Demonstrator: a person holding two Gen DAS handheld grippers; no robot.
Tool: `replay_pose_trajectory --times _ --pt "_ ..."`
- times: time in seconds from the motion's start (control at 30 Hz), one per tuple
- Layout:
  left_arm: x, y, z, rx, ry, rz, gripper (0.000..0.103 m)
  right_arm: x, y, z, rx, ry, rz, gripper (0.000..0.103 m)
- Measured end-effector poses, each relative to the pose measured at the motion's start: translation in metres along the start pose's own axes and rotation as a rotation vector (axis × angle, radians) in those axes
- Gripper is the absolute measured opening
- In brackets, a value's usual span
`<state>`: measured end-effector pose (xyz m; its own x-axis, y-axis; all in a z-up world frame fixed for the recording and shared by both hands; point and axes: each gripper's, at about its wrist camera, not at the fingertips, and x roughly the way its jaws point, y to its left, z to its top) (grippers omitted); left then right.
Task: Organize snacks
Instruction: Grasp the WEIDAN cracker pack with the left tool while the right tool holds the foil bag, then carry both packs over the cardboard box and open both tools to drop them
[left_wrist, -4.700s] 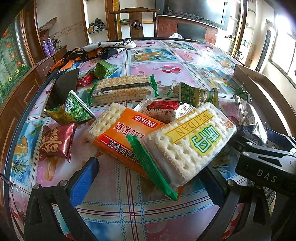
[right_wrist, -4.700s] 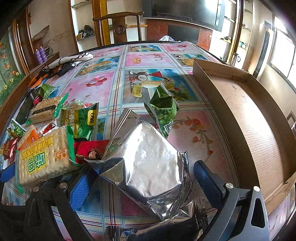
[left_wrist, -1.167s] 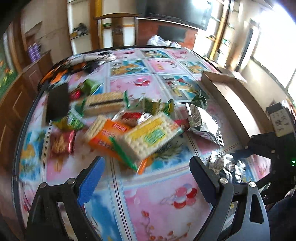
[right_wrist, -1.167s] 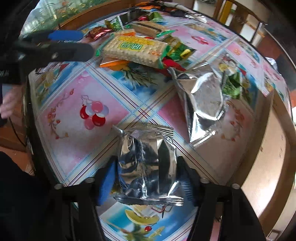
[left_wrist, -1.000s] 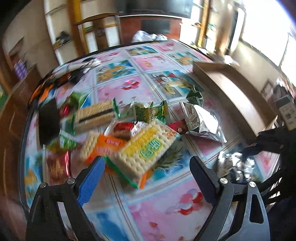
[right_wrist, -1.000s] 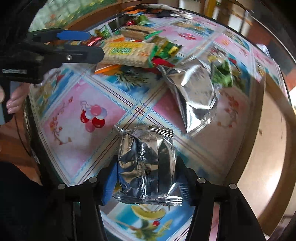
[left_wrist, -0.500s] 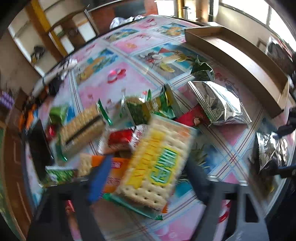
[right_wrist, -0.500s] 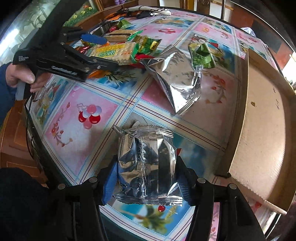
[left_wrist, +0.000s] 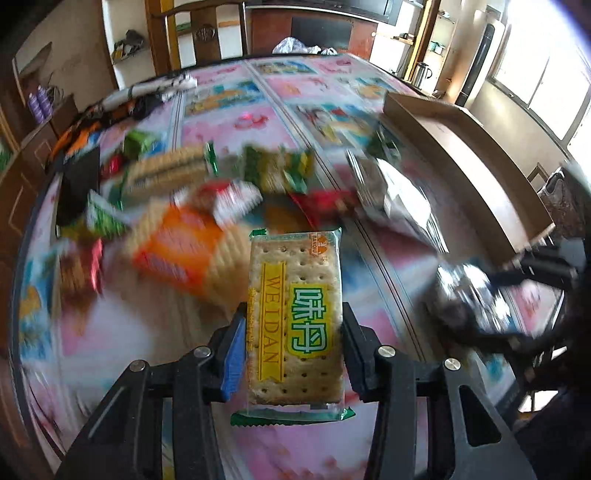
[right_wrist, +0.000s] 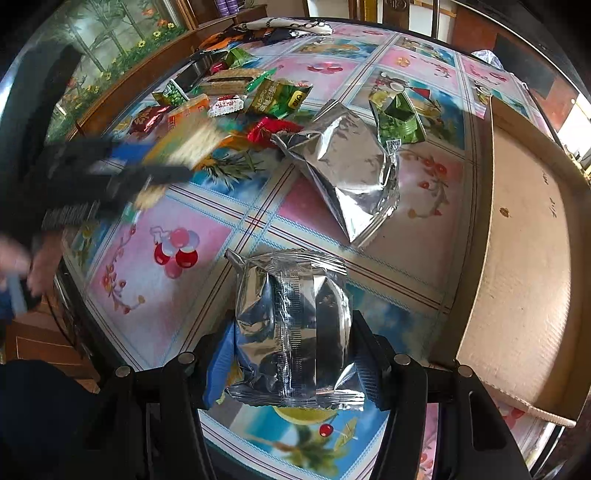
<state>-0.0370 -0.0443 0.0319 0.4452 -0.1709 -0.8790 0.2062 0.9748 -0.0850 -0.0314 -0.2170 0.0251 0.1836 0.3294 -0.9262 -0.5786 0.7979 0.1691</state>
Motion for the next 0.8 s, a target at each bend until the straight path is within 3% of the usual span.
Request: replay_pose_trajectory --times 0.13,0.33,0.47,0.53,0.6,0.8 --pt "0.005 -0.014 -0.022 -0.024 0.012 0.016 0.045 0.002 0.001 0.003 0.006 -0.003 -0.002 0.063" --pt "0.009 -0.018 -0.018 -0.014 0.011 0.054 0.046 0.007 0.002 0.005 0.016 0.001 -0.005 0.063" --pt "0.014 -0.02 -0.014 -0.003 0.0 0.062 0.057 0.009 0.005 0.006 0.005 -0.002 -0.022 0.064" --pt "0.016 -0.024 -0.013 0.022 -0.008 0.084 0.057 0.009 0.006 0.006 -0.003 -0.003 -0.034 0.064" --pt "0.015 -0.023 -0.014 0.008 -0.029 0.091 0.047 0.009 0.007 0.005 -0.011 -0.009 -0.046 0.063" --pt "0.007 -0.015 -0.014 -0.073 -0.042 0.064 0.045 0.001 0.005 0.004 0.0 -0.045 -0.041 0.063"
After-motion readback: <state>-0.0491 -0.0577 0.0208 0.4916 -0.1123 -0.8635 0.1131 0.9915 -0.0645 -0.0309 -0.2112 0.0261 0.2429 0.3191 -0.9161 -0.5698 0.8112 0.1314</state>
